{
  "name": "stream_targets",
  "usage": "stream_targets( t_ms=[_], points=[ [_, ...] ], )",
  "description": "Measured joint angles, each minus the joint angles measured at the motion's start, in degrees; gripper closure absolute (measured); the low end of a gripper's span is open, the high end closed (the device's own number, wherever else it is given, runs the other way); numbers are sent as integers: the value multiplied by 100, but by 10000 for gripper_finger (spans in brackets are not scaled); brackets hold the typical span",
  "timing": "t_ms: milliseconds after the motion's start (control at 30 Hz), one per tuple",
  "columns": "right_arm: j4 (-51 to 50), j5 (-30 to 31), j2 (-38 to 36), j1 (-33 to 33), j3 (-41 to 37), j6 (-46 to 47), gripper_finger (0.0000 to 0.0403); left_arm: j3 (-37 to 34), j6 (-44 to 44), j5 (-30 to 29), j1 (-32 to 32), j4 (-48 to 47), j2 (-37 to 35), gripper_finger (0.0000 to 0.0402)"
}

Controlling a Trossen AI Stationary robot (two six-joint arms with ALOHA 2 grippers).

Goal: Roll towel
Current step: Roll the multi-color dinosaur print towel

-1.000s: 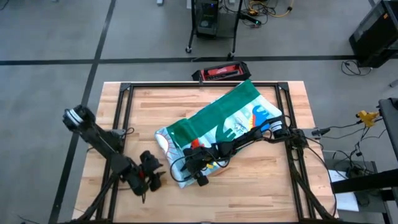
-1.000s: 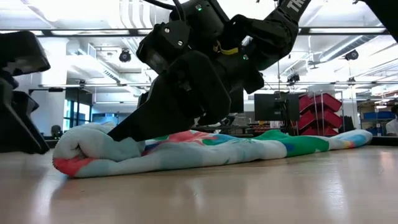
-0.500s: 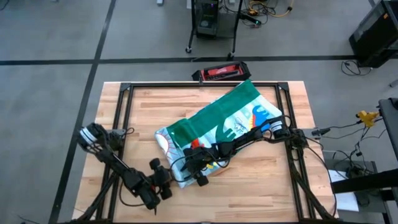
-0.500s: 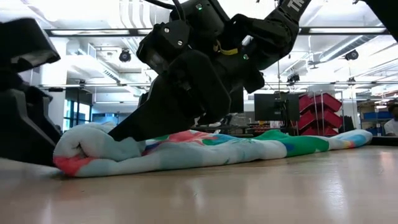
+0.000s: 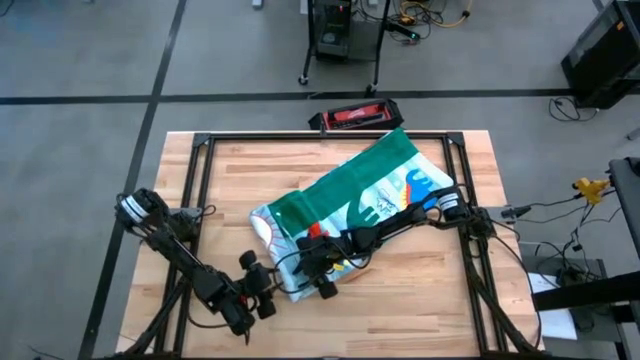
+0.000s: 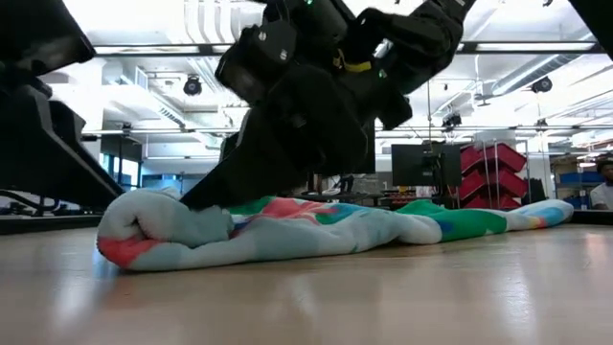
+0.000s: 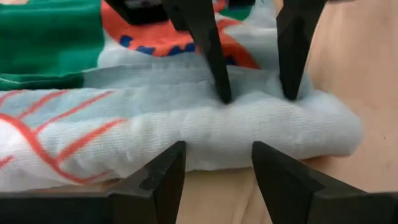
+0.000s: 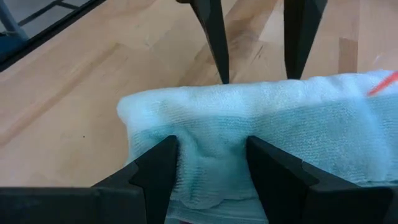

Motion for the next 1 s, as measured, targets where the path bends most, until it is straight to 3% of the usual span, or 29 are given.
stream_targets(
  t_ms=[300, 667, 1000],
  points=[
    [-19, -4, -334, -2, 3, -234, 222, -92, -477, 570, -17, -297, 29, 239],
    [201, -66, 289, -93, -2, -168, 222, -125, -771, 685, -96, -186, 232, 231],
    [206, -46, 358, -98, 0, -129, 222, -133, -761, -272, -77, 183, 467, 220]
  ],
)
